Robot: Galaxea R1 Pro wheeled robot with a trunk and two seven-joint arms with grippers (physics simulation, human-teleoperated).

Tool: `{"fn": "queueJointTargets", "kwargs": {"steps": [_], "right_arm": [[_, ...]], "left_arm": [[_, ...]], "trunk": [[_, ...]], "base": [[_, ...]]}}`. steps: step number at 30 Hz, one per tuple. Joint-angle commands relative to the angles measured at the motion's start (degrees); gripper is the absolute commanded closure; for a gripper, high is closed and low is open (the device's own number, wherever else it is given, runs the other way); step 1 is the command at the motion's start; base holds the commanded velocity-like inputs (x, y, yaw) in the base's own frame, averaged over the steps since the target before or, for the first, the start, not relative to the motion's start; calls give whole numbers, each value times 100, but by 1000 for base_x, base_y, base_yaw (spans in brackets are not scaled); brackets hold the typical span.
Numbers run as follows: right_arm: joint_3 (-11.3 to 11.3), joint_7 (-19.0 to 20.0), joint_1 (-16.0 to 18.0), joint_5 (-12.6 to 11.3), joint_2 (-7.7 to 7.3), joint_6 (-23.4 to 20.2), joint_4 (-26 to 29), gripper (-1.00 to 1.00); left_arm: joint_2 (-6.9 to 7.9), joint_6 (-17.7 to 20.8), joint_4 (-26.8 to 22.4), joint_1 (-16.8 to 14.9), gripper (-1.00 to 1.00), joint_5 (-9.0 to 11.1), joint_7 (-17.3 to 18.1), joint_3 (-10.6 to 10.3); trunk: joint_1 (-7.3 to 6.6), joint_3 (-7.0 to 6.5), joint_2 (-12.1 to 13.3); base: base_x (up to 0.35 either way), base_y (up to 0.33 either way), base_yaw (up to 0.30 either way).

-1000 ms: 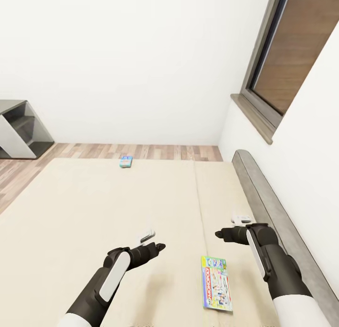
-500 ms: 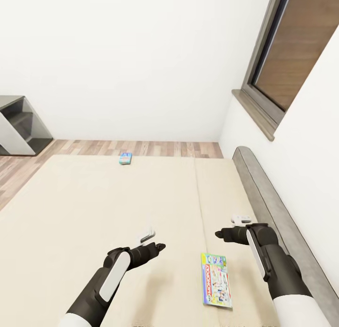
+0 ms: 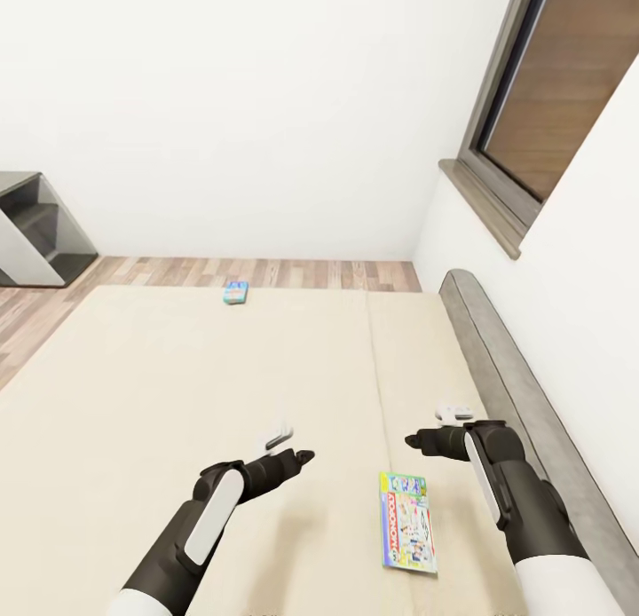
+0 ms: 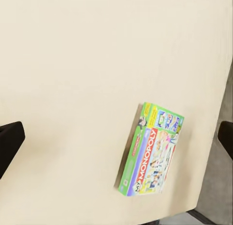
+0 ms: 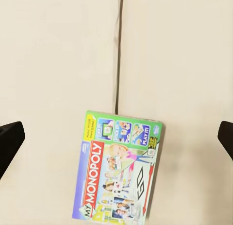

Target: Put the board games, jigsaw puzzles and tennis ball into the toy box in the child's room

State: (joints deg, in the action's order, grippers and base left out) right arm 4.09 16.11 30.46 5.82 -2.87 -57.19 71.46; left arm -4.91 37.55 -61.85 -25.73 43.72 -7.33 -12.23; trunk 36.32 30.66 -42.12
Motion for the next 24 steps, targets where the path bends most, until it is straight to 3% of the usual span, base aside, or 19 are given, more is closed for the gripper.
{"fn": "queueJointTargets", "kwargs": {"steps": [1, 4, 7, 9, 12, 14, 24], "right_arm": [[4, 56, 4, 59, 0, -21, 6, -100], [7, 57, 4, 51, -1, -21, 13, -100], [9, 57, 4, 49, -2, -21, 13, -100], [10, 58, 4, 47, -2, -21, 15, -100], [11, 58, 4, 46, -3, -21, 15, -100], [10, 60, 4, 45, -3, -21, 17, -100], [12, 63, 4, 43, -3, -21, 20, -100]], "left_arm": [[1, 18, -11, -2, -100, 59, -52, -4], [12, 27, -297, -1, -100, 128, 444, 10], [14, 30, -398, 0, -100, 170, 684, 10], [18, 34, -553, -1, -100, 250, 1179, 4], [20, 36, -608, -1, -100, 280, 1404, 2], [24, 38, -680, -2, -100, 324, 1756, -2], [31, 39, -610, 1, -100, 381, 2214, 0]], "trunk": [[1, 16, -5], [1, 44, -5], [1, 72, -5], [1, 91, -5], [1, 119, -5], [1, 137, -5], [1, 231, -5]], "base": [[0, 0, 0], [0, 0, 0], [0, 0, 0], [0, 0, 0], [0, 0, 0], [0, 0, 0], [0, 0, 0]]}}
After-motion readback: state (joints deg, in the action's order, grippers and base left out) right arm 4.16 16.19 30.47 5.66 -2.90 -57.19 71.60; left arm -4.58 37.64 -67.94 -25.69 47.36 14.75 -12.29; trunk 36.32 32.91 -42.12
